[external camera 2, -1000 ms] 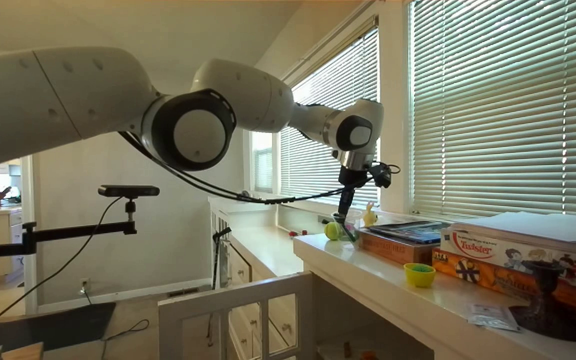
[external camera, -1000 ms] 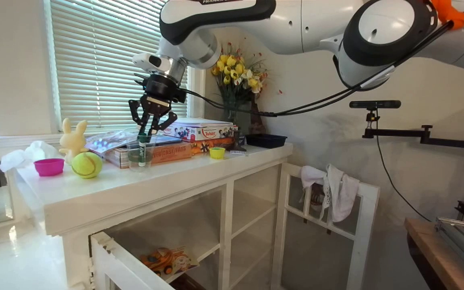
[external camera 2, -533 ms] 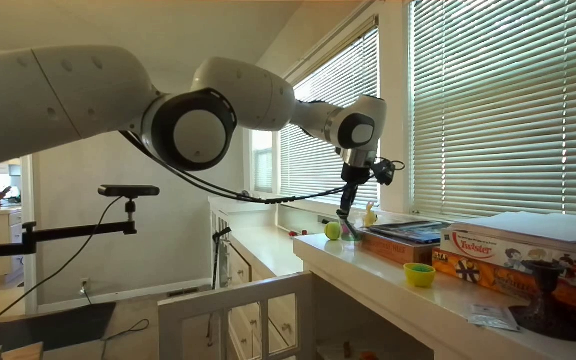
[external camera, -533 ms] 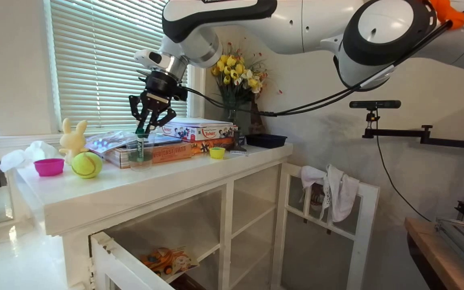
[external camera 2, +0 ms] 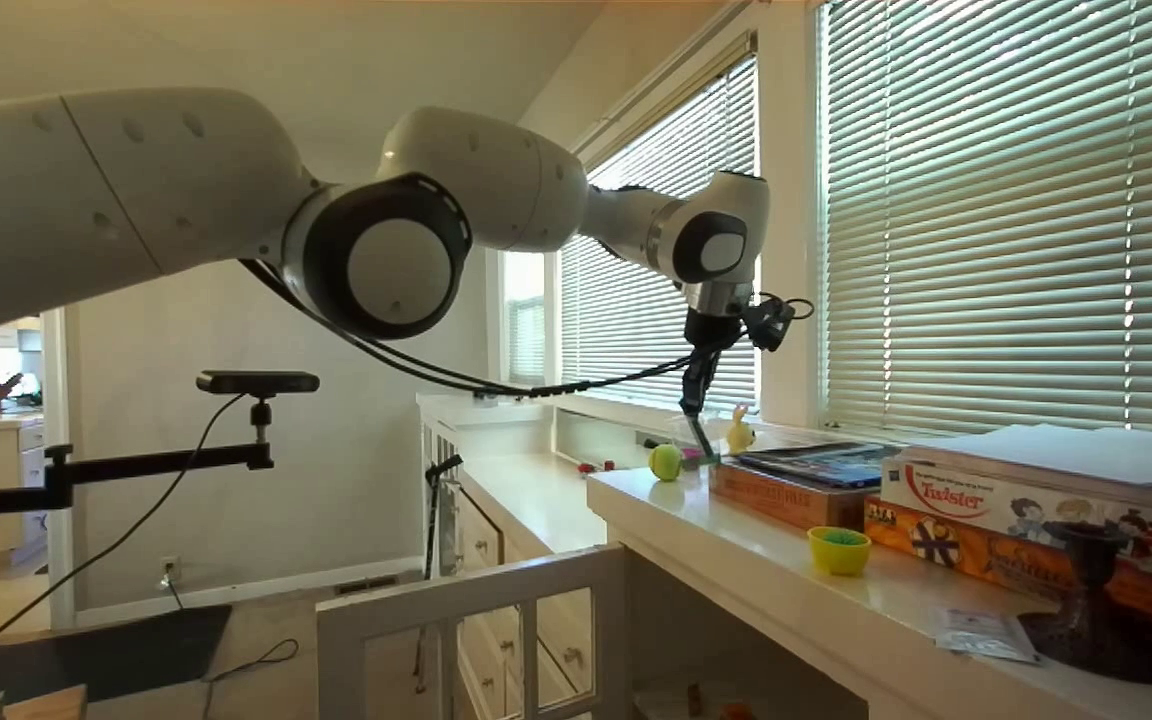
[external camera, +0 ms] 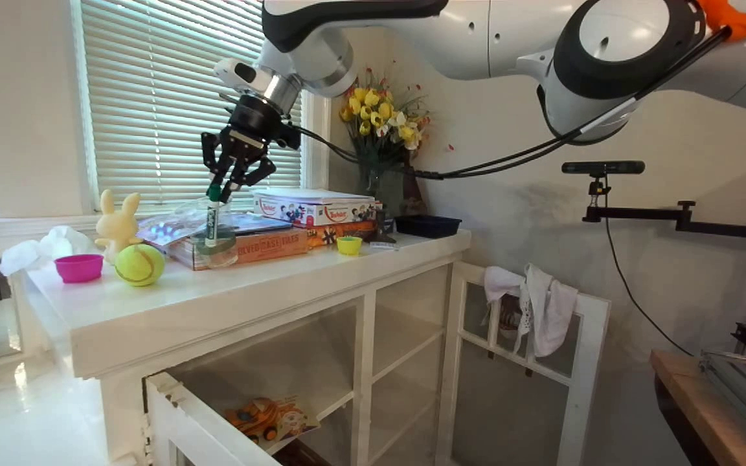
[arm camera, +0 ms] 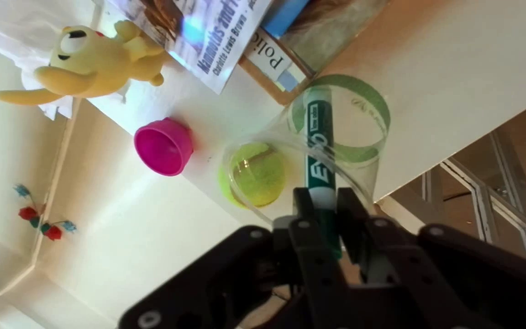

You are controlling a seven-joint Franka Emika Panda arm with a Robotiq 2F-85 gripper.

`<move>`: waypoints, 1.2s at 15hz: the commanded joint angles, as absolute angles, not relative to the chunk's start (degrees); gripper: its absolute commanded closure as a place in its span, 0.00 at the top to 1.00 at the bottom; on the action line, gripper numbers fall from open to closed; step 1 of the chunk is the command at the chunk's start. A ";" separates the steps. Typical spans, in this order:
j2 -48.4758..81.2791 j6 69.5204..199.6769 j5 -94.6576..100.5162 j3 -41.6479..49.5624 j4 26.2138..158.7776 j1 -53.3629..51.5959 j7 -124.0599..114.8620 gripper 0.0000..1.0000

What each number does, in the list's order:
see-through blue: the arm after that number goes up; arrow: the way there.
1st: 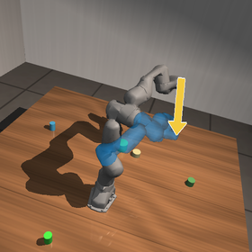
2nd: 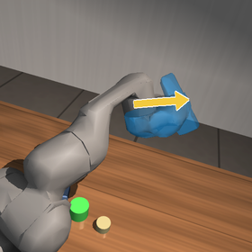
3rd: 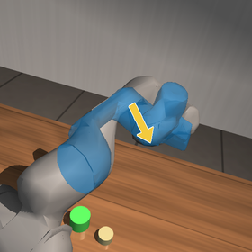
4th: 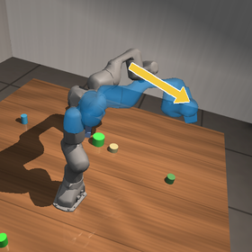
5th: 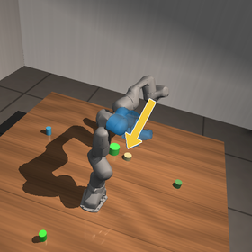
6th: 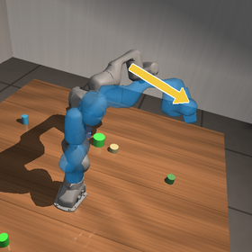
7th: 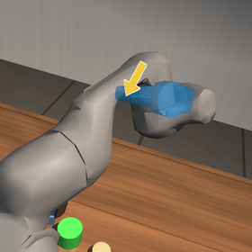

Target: Move the marker to the orange box close to it

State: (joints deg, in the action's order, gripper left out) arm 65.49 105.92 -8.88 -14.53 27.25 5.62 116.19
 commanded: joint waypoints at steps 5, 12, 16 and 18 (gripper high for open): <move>62.71 111.27 -9.49 -12.52 24.34 4.89 108.73 0.05; 62.78 114.36 -8.62 -10.67 24.43 4.56 104.44 0.05; 62.71 113.34 -8.77 -10.37 24.93 4.51 102.75 0.05; 62.82 112.45 -9.13 -10.66 25.56 4.56 101.60 0.05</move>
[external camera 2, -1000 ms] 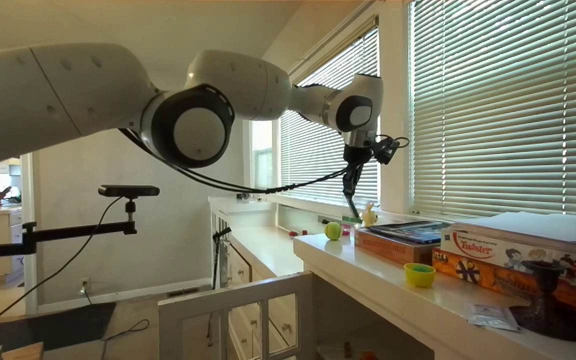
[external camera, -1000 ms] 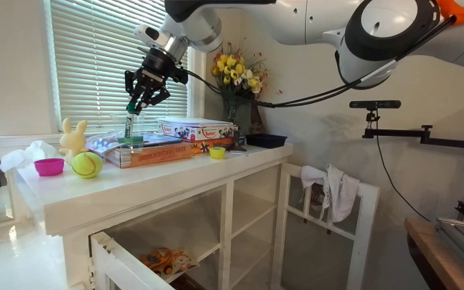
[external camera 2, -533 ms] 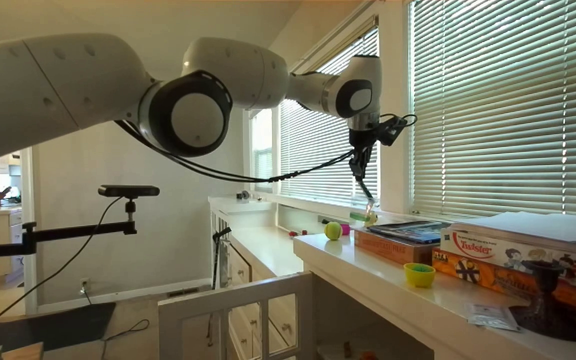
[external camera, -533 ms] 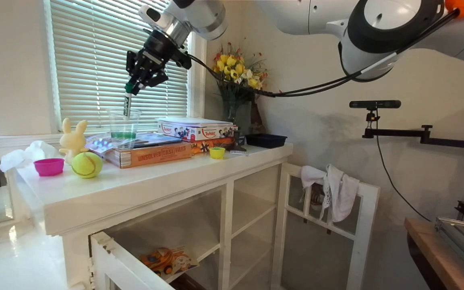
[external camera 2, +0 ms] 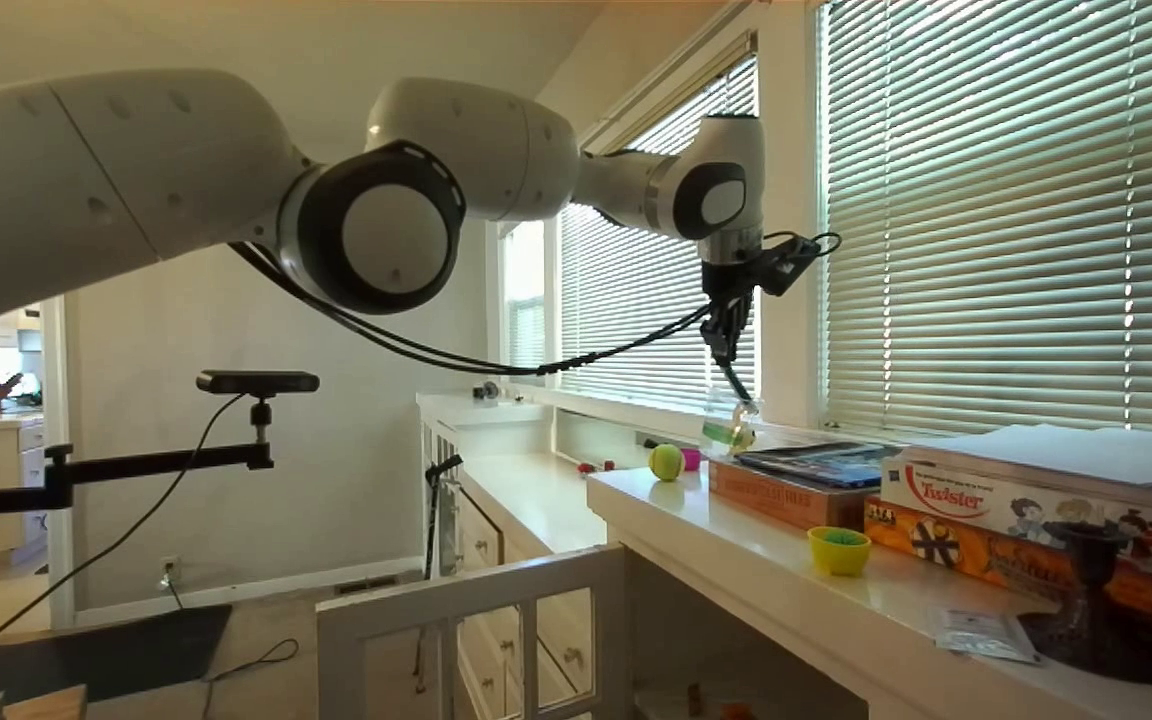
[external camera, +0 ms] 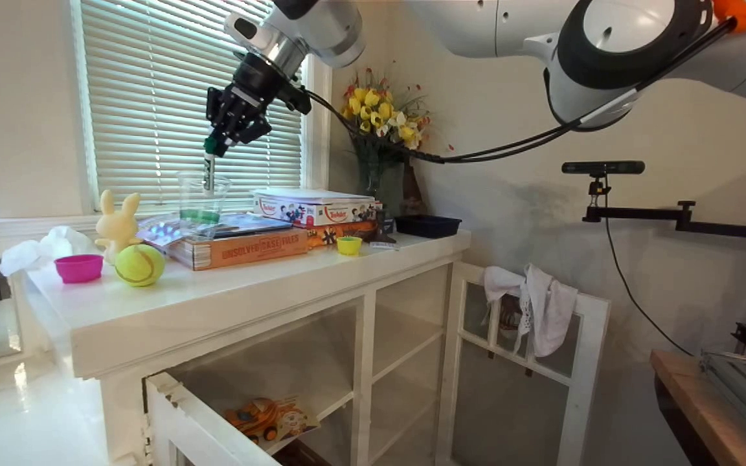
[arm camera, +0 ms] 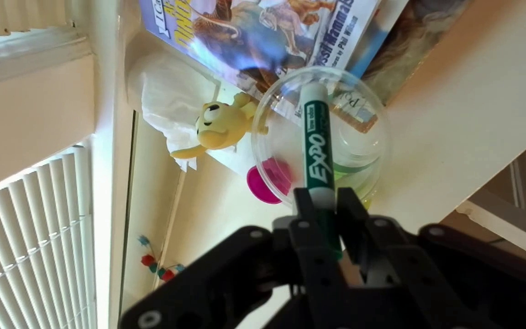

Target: Move the marker to the orange box close to it

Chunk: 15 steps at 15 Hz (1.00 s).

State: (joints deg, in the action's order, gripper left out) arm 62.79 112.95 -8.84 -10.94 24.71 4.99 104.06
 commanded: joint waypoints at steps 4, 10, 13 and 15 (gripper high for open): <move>63.34 114.96 -6.75 -7.90 25.46 3.51 96.10 0.05; 63.35 121.84 1.26 0.72 25.54 1.43 83.14 0.05; 62.89 122.81 5.53 4.28 26.00 0.69 76.53 0.05; 62.40 121.89 7.01 5.17 26.31 0.30 73.90 0.05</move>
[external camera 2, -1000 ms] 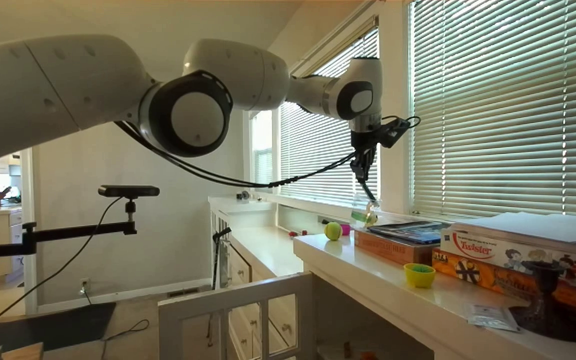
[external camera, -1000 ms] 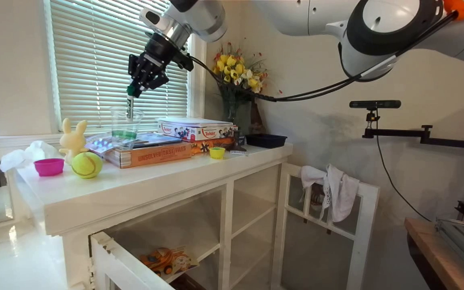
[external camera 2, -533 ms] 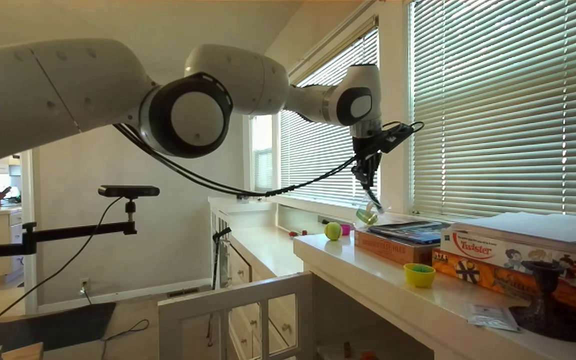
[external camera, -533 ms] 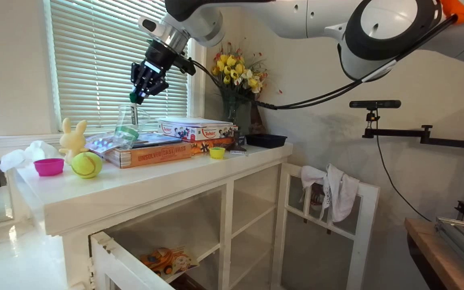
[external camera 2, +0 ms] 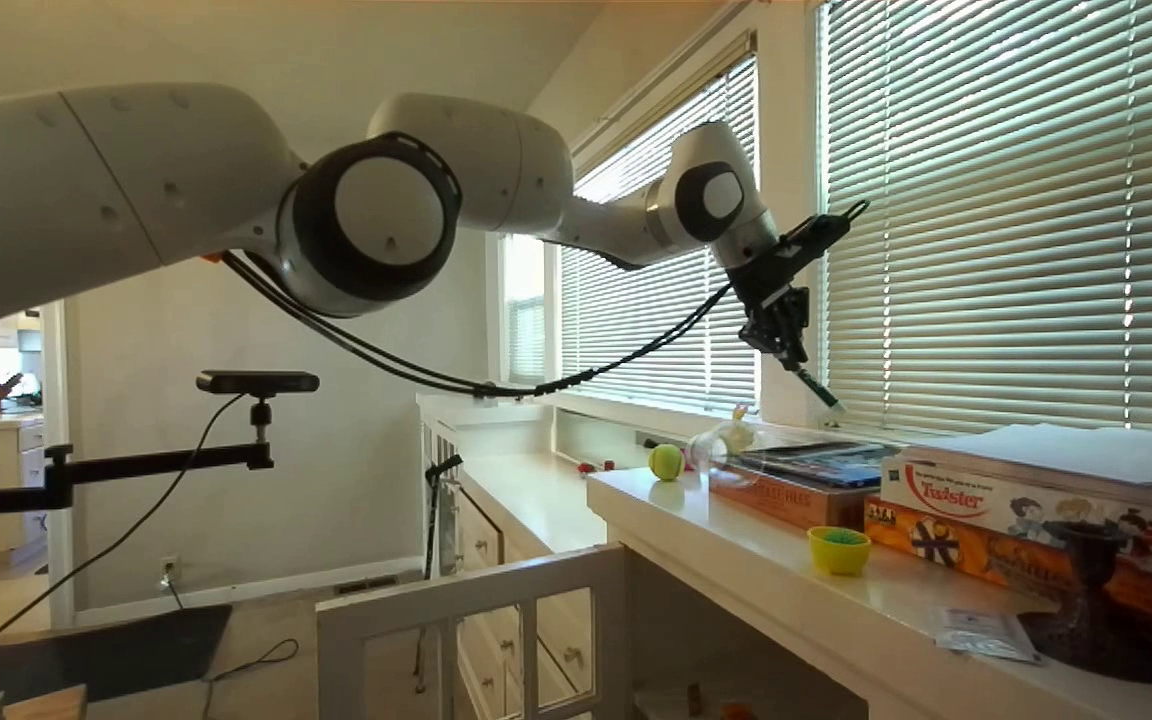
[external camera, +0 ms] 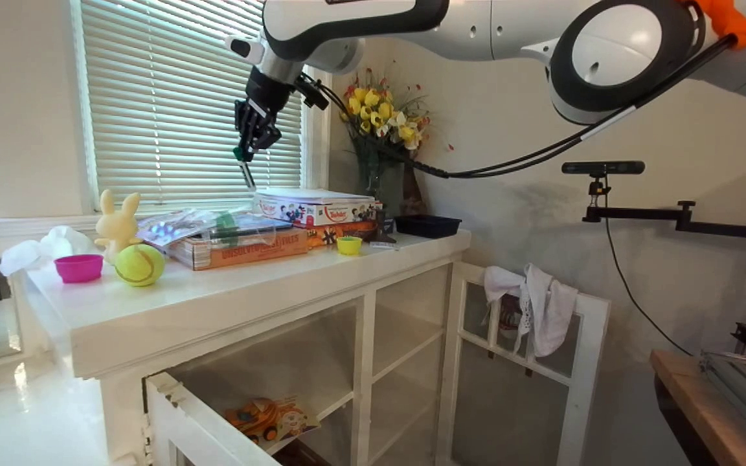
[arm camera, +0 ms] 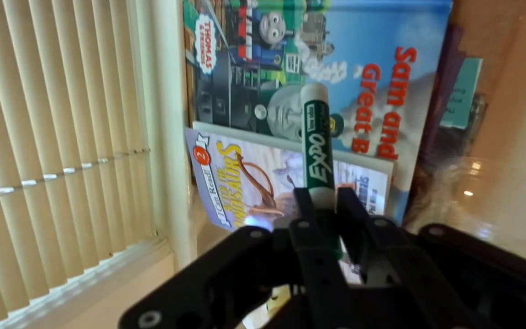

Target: Move the marker to the orange box close to it

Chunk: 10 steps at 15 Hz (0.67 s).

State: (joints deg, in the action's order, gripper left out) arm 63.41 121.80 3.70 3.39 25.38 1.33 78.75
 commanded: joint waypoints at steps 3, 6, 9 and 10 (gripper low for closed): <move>61.76 119.63 4.99 2.51 27.06 0.70 74.01 0.05; 61.81 118.39 4.37 1.11 27.14 0.86 73.05 0.05; 61.86 118.32 3.42 -0.63 26.86 1.42 73.51 0.05; 61.90 118.20 4.11 -0.05 26.86 1.23 72.63 0.05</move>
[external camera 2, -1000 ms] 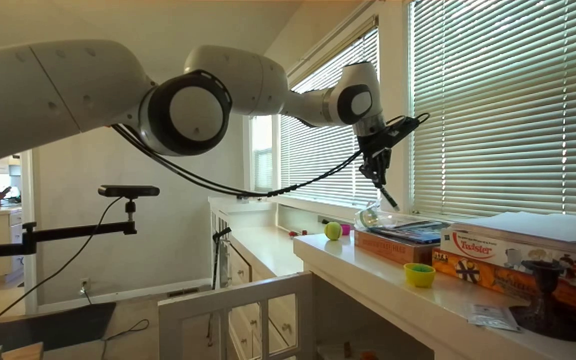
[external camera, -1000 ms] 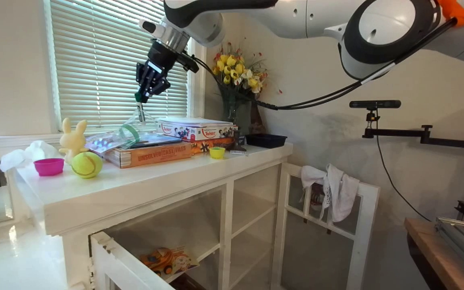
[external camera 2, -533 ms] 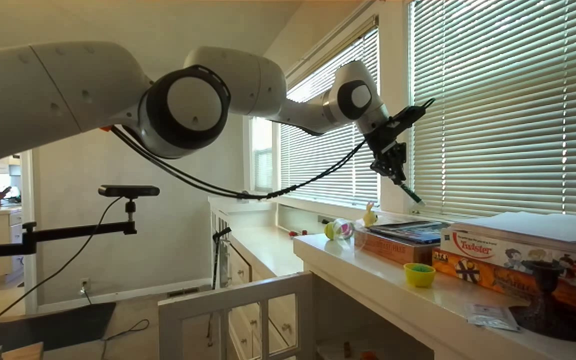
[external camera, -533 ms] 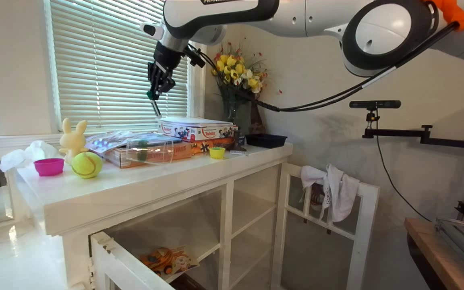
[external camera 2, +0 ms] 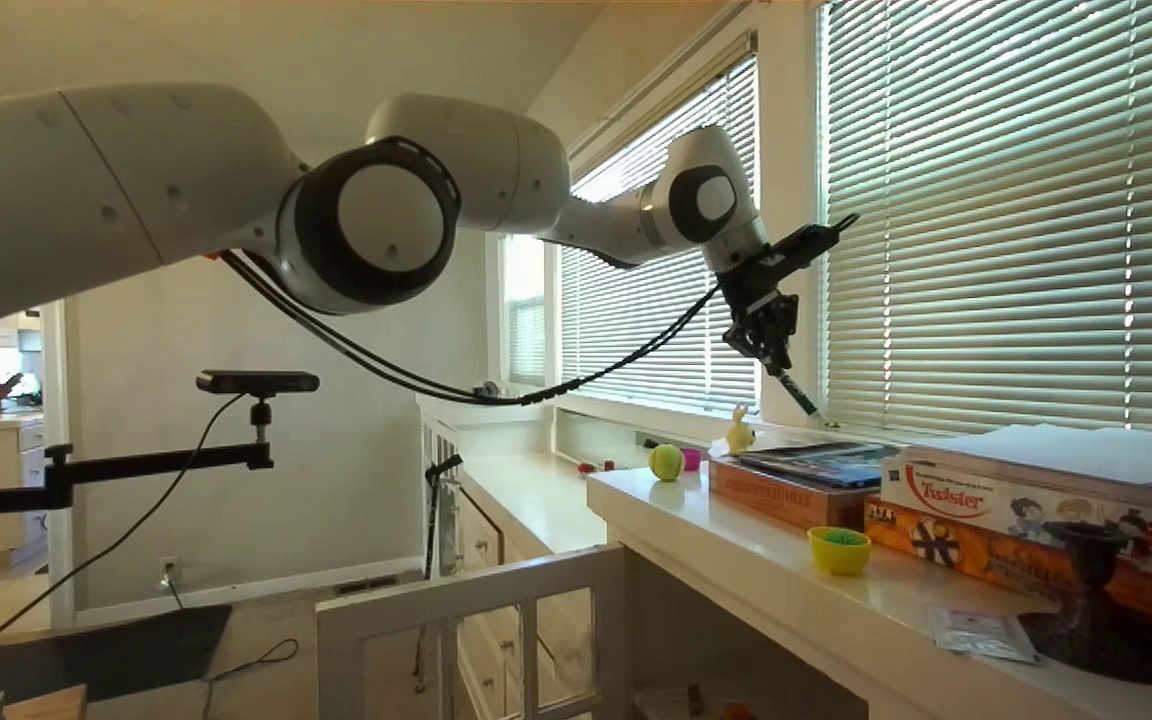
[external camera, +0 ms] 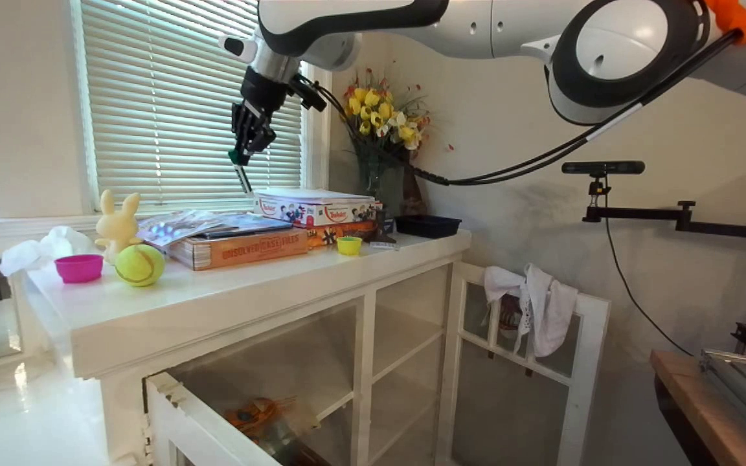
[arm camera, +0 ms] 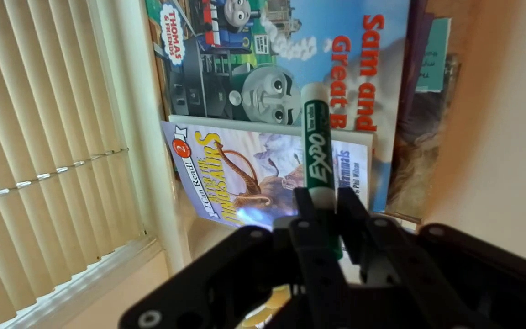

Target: Move the marker to the orange box close to it

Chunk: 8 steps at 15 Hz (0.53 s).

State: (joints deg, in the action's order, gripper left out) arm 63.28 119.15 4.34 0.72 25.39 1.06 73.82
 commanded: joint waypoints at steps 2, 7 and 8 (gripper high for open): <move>62.04 117.57 6.96 2.73 27.05 0.47 70.49 0.05; 63.03 115.66 15.68 10.67 27.75 -1.17 68.45 0.46; 62.66 114.28 14.58 8.89 28.51 -0.75 71.84 0.51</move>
